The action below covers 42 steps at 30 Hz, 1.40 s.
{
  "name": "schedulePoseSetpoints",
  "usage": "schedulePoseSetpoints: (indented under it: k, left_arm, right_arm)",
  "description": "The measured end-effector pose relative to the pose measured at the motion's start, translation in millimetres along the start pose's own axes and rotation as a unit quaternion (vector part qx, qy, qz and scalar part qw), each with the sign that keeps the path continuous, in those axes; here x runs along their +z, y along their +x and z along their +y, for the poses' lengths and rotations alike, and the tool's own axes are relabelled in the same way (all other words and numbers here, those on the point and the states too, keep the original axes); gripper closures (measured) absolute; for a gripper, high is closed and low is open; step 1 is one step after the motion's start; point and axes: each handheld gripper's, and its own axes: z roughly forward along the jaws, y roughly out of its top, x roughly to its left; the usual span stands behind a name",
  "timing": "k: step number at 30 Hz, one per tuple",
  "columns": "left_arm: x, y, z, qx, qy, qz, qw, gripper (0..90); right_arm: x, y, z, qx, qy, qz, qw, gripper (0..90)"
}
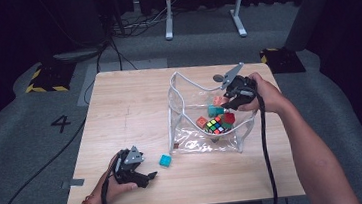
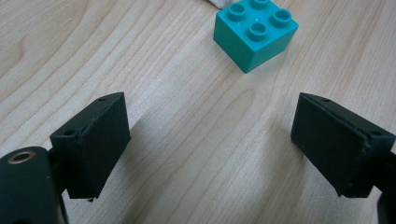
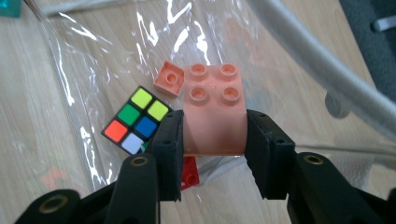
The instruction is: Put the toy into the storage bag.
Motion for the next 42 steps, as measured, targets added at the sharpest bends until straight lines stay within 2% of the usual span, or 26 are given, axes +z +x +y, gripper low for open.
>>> schedulePoseSetpoints:
  k: [6,9,12,15,16,17,22,24,28,30,36,40,42]
  left_arm:
    - [0.0,-0.1,0.0,-0.001,0.0,0.0,1.0,11.8]
    - [0.0,0.0,0.0,0.0,0.0,0.0,1.0,11.8]
    - [0.1,-0.1,0.0,-0.001,0.0,0.0,1.0,11.8]
    - [0.0,0.0,0.0,0.0,0.0,0.0,1.0,11.8]
    - [0.0,0.0,0.0,0.0,0.0,0.0,1.0,11.8]
    - [0.1,-0.1,0.0,-0.001,0.0,0.0,1.0,11.8]
    - [0.0,-0.1,0.0,-0.001,0.0,0.0,1.0,11.8]
    - [0.0,0.1,0.0,0.0,0.0,0.0,1.0,11.8]
    - [0.1,0.1,0.0,-0.001,0.0,-0.001,1.0,11.8]
    - [0.1,0.1,0.1,0.0,0.0,0.0,1.0,11.8]
    - [0.1,0.0,0.0,-0.001,0.0,0.0,1.0,11.8]
    - [0.1,0.1,0.0,0.0,0.0,-0.001,1.0,11.8]
    - [0.0,0.1,0.1,0.001,0.0,0.0,1.0,11.8]
  right_arm:
    - [-0.7,-5.9,-9.3,0.015,0.027,0.007,0.9995,59.6]
    - [-0.8,-7.3,-13.4,0.024,0.026,0.009,0.9993,59.6]
    - [-1.8,-5.9,-16.3,0.023,0.024,0.002,0.9994,59.5]
    - [-5.4,-5.1,-19.1,0.03,-0.004,0.003,0.9995,58.2]
    - [-5.4,-5.1,-19.1,0.03,-0.004,0.003,0.9995,58.2]
    - [-10.3,-3.4,-21.1,0.041,-0.032,0.002,0.9987,55.0]
    - [-22.6,1.9,-26.2,0.048,-0.085,-0.009,0.9952,49.5]
    - [-26.2,5.1,-28.8,0.059,-0.102,-0.006,0.9931,46.9]
    - [-33.0,13.5,-33.1,0.065,-0.137,-0.021,0.9883,37.7]
    - [-36.4,15.7,-35.1,0.06,-0.152,-0.027,0.9862,36.0]
    - [-51.3,23.4,-41.1,0.076,-0.19,-0.044,0.9779,27.7]
    - [-63.3,29.6,-47.8,0.092,-0.224,-0.051,0.969,27.8]
    - [-68.1,32.6,-51.7,0.1,-0.232,-0.058,0.9659,27.8]
